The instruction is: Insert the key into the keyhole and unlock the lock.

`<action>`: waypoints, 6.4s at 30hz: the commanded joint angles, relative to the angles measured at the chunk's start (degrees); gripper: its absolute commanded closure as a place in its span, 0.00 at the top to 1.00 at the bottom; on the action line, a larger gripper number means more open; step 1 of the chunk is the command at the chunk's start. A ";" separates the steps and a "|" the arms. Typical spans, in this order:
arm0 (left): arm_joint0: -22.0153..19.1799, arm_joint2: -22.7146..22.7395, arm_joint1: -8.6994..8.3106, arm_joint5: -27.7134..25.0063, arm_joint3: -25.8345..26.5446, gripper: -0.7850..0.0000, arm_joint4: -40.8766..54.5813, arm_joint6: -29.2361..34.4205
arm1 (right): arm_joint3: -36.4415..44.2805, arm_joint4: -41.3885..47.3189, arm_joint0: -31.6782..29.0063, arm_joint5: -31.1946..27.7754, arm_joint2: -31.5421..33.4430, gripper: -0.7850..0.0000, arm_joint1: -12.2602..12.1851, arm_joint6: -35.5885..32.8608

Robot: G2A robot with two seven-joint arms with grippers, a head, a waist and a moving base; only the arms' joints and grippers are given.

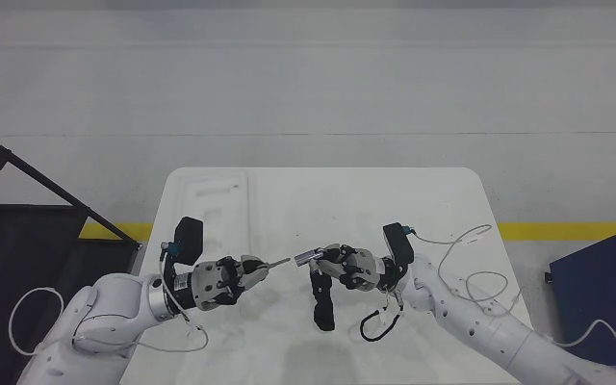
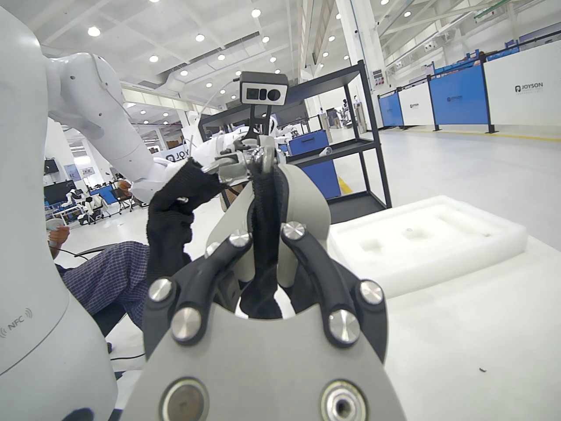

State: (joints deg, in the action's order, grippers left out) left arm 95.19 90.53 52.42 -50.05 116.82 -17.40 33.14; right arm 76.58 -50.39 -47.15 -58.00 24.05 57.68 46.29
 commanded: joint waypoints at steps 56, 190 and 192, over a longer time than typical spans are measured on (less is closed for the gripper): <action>-1.12 -1.15 -1.54 1.47 2.76 0.00 -3.82 0.99 | 0.00 0.00 0.00 0.00 0.00 0.00 0.00 0.00; 3.75 3.95 -2.49 2.88 7.25 1.00 -24.43 -15.30 | -4.78 -0.72 2.70 0.00 3.41 0.00 5.68 -0.01; 3.69 4.63 -2.51 3.75 9.03 1.00 -27.62 -14.43 | -4.78 -0.72 2.70 0.00 3.41 0.00 5.68 -0.01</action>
State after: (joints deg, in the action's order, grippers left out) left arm 98.85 94.77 49.93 -46.85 124.81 -42.94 18.25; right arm 71.79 -51.11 -44.45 -58.00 27.46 63.36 46.29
